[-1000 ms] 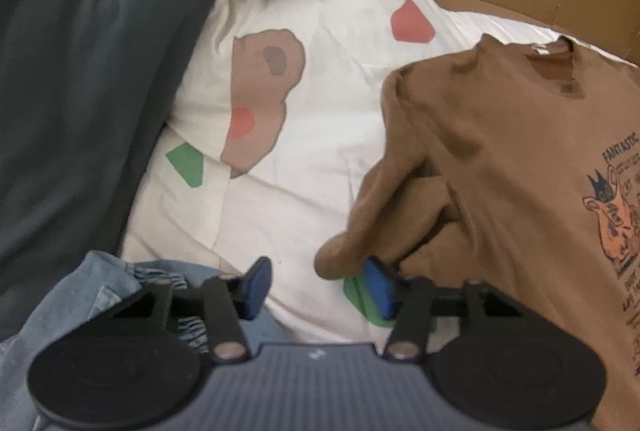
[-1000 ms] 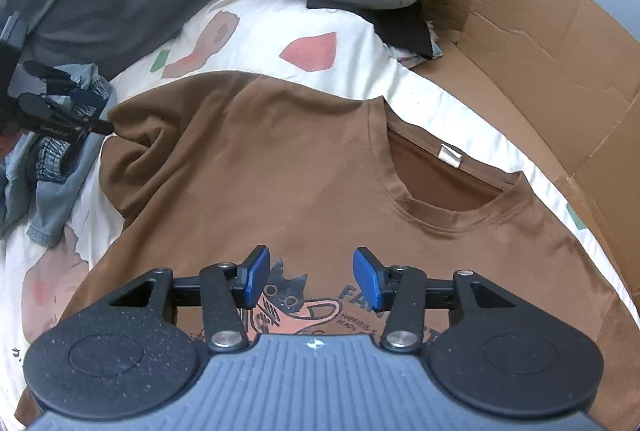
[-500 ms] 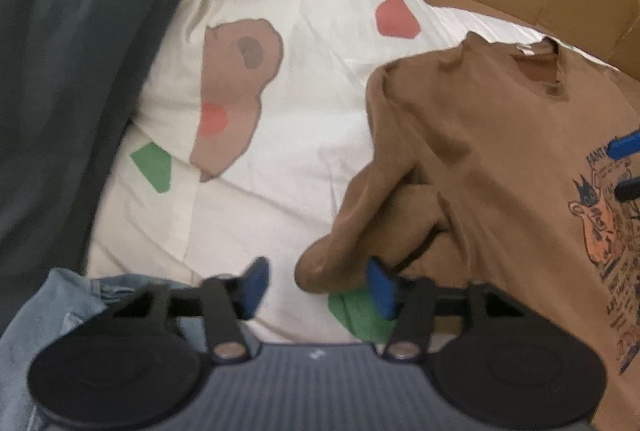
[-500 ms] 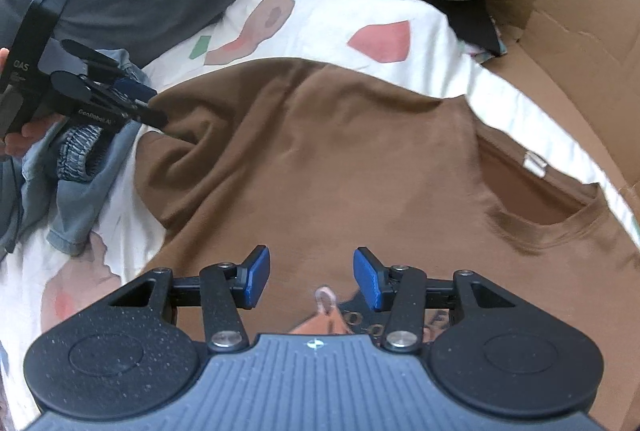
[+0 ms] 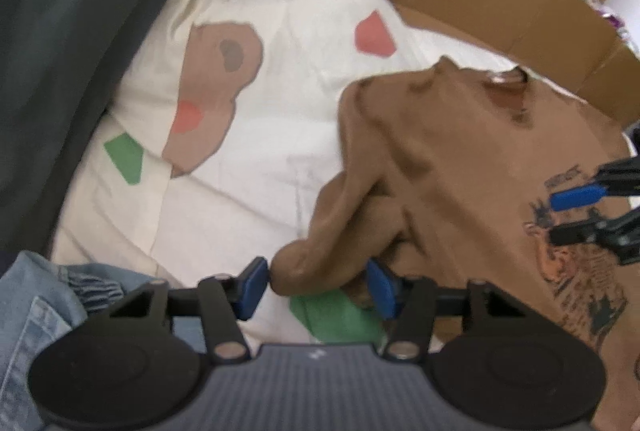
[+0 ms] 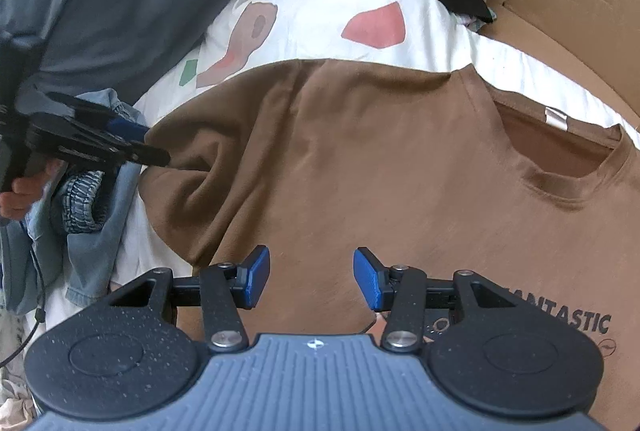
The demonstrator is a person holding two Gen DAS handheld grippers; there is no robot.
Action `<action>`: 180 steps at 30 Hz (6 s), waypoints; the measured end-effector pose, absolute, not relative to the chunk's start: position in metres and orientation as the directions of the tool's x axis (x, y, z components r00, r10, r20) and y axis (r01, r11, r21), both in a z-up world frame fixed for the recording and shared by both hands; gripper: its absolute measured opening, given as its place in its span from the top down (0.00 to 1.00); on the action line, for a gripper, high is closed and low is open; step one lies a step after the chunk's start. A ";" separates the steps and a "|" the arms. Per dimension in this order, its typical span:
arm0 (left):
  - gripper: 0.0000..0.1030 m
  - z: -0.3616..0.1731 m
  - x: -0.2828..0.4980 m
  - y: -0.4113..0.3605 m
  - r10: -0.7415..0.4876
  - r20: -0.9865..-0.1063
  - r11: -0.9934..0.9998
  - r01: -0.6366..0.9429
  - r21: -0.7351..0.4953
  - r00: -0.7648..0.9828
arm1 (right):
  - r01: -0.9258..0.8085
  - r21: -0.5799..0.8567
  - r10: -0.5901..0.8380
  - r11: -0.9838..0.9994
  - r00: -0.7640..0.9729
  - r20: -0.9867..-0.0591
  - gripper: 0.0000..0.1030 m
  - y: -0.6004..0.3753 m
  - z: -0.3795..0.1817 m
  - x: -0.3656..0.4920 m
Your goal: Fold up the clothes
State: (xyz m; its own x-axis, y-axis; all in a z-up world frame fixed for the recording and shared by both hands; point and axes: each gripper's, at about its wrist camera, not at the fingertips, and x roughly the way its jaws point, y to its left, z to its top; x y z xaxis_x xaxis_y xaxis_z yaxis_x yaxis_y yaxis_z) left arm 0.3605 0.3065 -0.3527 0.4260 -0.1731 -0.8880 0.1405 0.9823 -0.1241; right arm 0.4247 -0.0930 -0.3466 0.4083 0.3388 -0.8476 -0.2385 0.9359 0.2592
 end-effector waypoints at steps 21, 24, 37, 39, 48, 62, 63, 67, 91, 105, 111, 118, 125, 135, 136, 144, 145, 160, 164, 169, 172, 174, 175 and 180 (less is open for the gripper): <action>0.94 -0.348 0.363 0.302 -0.058 -0.903 0.978 0.205 0.034 0.425 | -0.249 0.271 0.352 0.930 0.389 -0.851 0.48 -0.073 -0.360 0.416; 0.94 -0.334 0.364 0.304 -0.043 -0.894 0.977 0.204 0.055 0.447 | -0.250 0.281 0.361 0.927 0.385 -0.850 0.48 -0.068 -0.363 0.415; 0.94 -0.313 0.395 0.330 0.043 -0.899 0.988 0.115 0.104 0.437 | -0.260 0.278 0.362 0.925 0.378 -0.852 0.48 -0.052 -0.372 0.416; 0.93 -0.323 0.400 0.339 0.069 -0.902 0.993 0.055 0.102 0.426 | -0.257 0.277 0.360 0.926 0.378 -0.853 0.48 -0.051 -0.374 0.417; 0.63 -0.339 0.384 0.358 0.119 -0.899 0.991 -0.108 0.080 0.422 | -0.236 0.282 0.354 0.930 0.373 -0.858 0.48 -0.053 -0.380 0.417; 0.63 -0.346 0.327 0.327 0.106 -0.903 0.987 -0.154 0.045 0.415 | -0.233 0.294 0.365 0.927 0.378 -0.851 0.48 -0.053 -0.380 0.413; 0.63 -0.348 0.323 0.325 0.107 -0.903 0.985 -0.171 0.039 0.415 | -0.232 0.297 0.368 0.926 0.379 -0.849 0.48 -0.053 -0.379 0.412; 0.63 -0.358 0.307 0.318 0.112 -0.903 0.972 -0.236 0.013 0.414 | -0.229 0.305 0.374 0.924 0.382 -0.845 0.48 -0.051 -0.379 0.411; 0.67 -0.393 0.316 0.280 0.141 -0.872 0.974 -0.223 0.038 0.469 | -0.204 0.296 0.352 0.933 0.357 -0.865 0.48 -0.053 -0.394 0.401; 0.97 -0.386 0.325 0.291 0.060 -0.880 0.979 -0.201 -0.041 0.471 | -0.209 0.347 0.401 0.915 0.358 -0.843 0.48 -0.039 -0.391 0.406; 0.97 -0.367 0.322 0.300 0.068 -0.886 0.980 -0.196 -0.026 0.459 | -0.231 0.361 0.424 0.904 0.366 -0.829 0.48 -0.031 -0.385 0.409; 0.97 -0.355 0.320 0.311 0.082 -0.898 0.980 -0.197 -0.006 0.432 | -0.212 0.393 0.445 0.895 0.342 -0.827 0.56 -0.020 -0.395 0.417; 0.92 -0.377 0.322 0.324 0.064 -0.919 0.967 -0.253 -0.039 0.389 | -0.208 0.430 0.477 0.878 0.318 -0.820 0.68 -0.004 -0.403 0.422; 0.61 -0.374 0.291 0.329 -0.020 -0.906 0.957 -0.254 -0.140 0.422 | -0.227 0.421 0.474 0.878 0.293 -0.831 0.86 0.016 -0.415 0.431; 0.61 -0.375 0.288 0.328 -0.021 -0.907 0.957 -0.255 -0.141 0.422 | -0.222 0.424 0.474 0.878 0.290 -0.831 0.86 0.016 -0.417 0.433; 0.73 -0.392 0.289 0.301 0.088 -0.929 0.978 -0.210 0.011 0.360 | -0.213 0.437 0.482 0.874 0.270 -0.833 0.84 0.016 -0.425 0.438; 0.74 -0.393 0.289 0.297 0.107 -0.931 0.979 -0.198 0.039 0.349 | -0.215 0.435 0.481 0.874 0.268 -0.834 0.84 0.016 -0.425 0.438; 0.79 -0.337 0.292 0.305 0.117 -0.880 0.974 -0.224 0.012 0.461 | -0.177 0.405 0.442 0.897 0.390 -0.808 0.84 -0.031 -0.396 0.465; 0.79 -0.337 0.316 0.307 0.117 -0.868 0.976 -0.217 0.012 0.482 | -0.179 0.384 0.423 0.906 0.418 -0.804 0.84 -0.039 -0.392 0.477; 0.79 -0.354 0.341 0.306 0.114 -0.863 0.976 -0.218 0.004 0.492 | -0.160 0.340 0.375 0.927 0.462 -0.804 0.84 -0.054 -0.389 0.502; 0.79 -0.364 0.355 0.311 0.124 -0.866 0.971 -0.237 0.006 0.485 | -0.159 0.330 0.365 0.930 0.483 -0.796 0.84 -0.060 -0.386 0.521; 0.79 -0.371 0.365 0.315 0.130 -0.867 0.968 -0.249 0.007 0.480 | -0.170 0.322 0.363 0.932 0.495 -0.790 0.84 -0.061 -0.383 0.536; 0.79 -0.374 0.369 0.317 0.134 -0.868 0.967 -0.256 0.008 0.478 | -0.176 0.317 0.362 0.932 0.500 -0.787 0.84 -0.061 -0.381 0.543; 0.79 -0.389 0.388 0.327 0.157 -0.872 0.957 -0.290 0.018 0.464 | -0.209 0.273 0.343 0.939 0.494 -0.799 0.73 -0.051 -0.389 0.569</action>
State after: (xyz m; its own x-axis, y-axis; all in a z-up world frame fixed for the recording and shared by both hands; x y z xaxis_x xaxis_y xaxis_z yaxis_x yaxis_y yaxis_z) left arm 0.3879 0.3272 -0.3891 0.4635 0.1572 -0.8720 -0.2900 0.9568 0.0183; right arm 0.5688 -0.0512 -0.3890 0.4936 0.3427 -0.7993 -0.2093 0.9389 0.2733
